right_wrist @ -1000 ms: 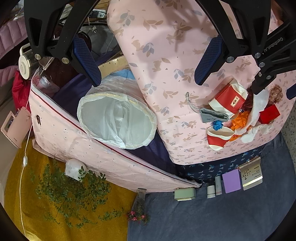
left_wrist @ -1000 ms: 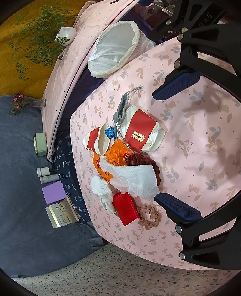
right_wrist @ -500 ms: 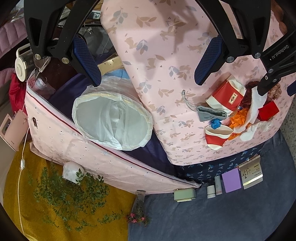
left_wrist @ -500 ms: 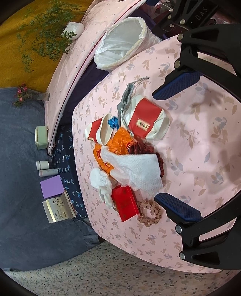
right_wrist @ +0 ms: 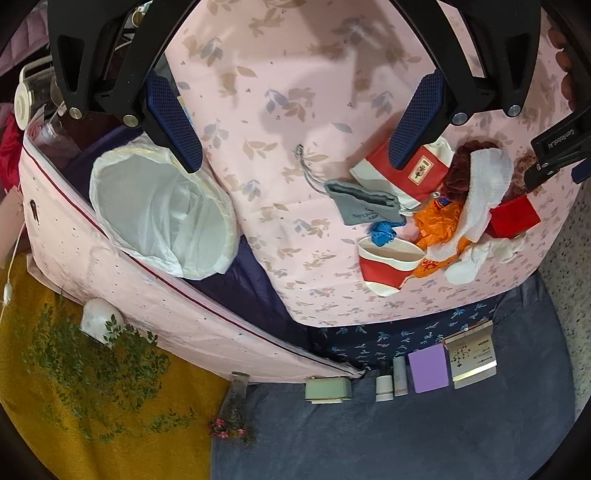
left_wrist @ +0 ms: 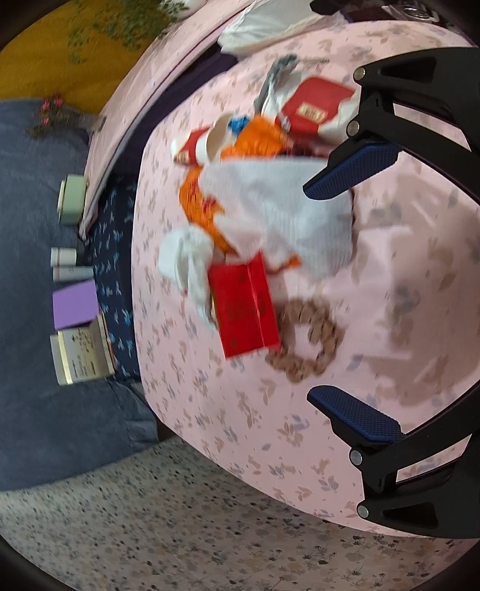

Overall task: Collect trash
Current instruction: 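Grasp the brown scrunchie with the left gripper while the right gripper grasps the grey pouch, then carry the scrunchie and grey pouch to the bin and release both inside, then move both tools back over the trash pile on the bed, then grasp the red envelope with the left gripper while the right gripper grasps the red-white cup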

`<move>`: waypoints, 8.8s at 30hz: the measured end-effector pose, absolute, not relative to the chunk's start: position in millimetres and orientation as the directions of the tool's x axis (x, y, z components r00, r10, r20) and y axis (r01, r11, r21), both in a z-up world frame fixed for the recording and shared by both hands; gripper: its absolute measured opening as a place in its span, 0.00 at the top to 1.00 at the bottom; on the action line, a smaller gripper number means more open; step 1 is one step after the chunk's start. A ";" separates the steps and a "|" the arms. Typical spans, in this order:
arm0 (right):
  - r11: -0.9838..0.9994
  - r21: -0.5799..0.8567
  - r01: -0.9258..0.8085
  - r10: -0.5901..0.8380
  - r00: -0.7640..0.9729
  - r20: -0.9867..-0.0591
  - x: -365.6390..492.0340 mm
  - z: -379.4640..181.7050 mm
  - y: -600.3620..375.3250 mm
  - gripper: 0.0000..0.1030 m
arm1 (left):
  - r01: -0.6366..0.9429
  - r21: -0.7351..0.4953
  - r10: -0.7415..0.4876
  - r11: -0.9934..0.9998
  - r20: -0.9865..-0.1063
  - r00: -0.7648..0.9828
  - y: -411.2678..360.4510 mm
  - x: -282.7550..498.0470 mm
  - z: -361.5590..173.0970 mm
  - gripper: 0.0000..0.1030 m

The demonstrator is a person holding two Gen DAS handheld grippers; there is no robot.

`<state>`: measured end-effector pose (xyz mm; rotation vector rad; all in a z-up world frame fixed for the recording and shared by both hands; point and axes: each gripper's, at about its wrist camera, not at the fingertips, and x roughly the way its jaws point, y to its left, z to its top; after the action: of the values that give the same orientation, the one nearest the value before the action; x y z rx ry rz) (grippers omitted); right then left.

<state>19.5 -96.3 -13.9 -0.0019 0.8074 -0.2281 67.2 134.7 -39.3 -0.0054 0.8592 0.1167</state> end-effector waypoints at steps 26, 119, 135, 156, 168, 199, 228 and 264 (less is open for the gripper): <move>0.986 -0.147 0.083 -0.167 0.613 -0.772 98.9 -63.0 -47.9 0.30 | -0.117 -0.096 -0.018 0.988 -0.843 0.538 220.6 105.4 -99.3 0.67; 0.859 0.012 0.511 -0.383 0.659 -0.648 30.7 16.6 -271.7 0.43 | 0.496 -0.136 -0.456 0.857 -0.650 0.608 -135.2 114.8 21.8 0.25; 0.929 0.006 0.370 -0.275 0.700 -0.659 29.8 16.6 -195.8 0.34 | 0.288 -0.088 -0.272 0.954 -0.665 0.696 -30.3 105.1 5.9 0.12; 0.991 -0.009 0.134 -0.099 0.684 -0.722 41.0 -14.7 -76.6 0.29 | 0.033 0.020 -0.010 0.999 -0.704 0.710 138.0 98.8 -36.8 0.12; 0.996 -0.030 0.082 -0.077 0.653 -0.754 47.5 -30.4 -41.6 0.29 | 0.002 -0.012 -0.010 1.000 -0.728 0.686 197.5 123.8 -64.4 0.12; 0.987 0.036 0.154 -0.062 0.588 -0.806 51.0 -60.6 -59.8 0.29 | 0.061 -0.126 -0.136 0.990 -0.755 0.641 167.4 93.9 -64.2 0.96; 0.972 0.187 0.143 0.081 0.542 -0.836 73.0 -91.9 -62.5 0.29 | 0.033 -0.180 -0.163 0.983 -0.785 0.597 160.5 116.1 -77.6 0.95; 0.961 0.189 0.204 -0.011 0.706 -0.708 28.0 -0.3 -123.3 0.63 | 0.227 -0.188 -0.294 0.956 -0.675 0.677 71.5 85.5 2.8 0.97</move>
<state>28.0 -123.3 -0.3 0.2624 0.7800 -0.1207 85.5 71.5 2.8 -0.0913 0.7745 -0.2929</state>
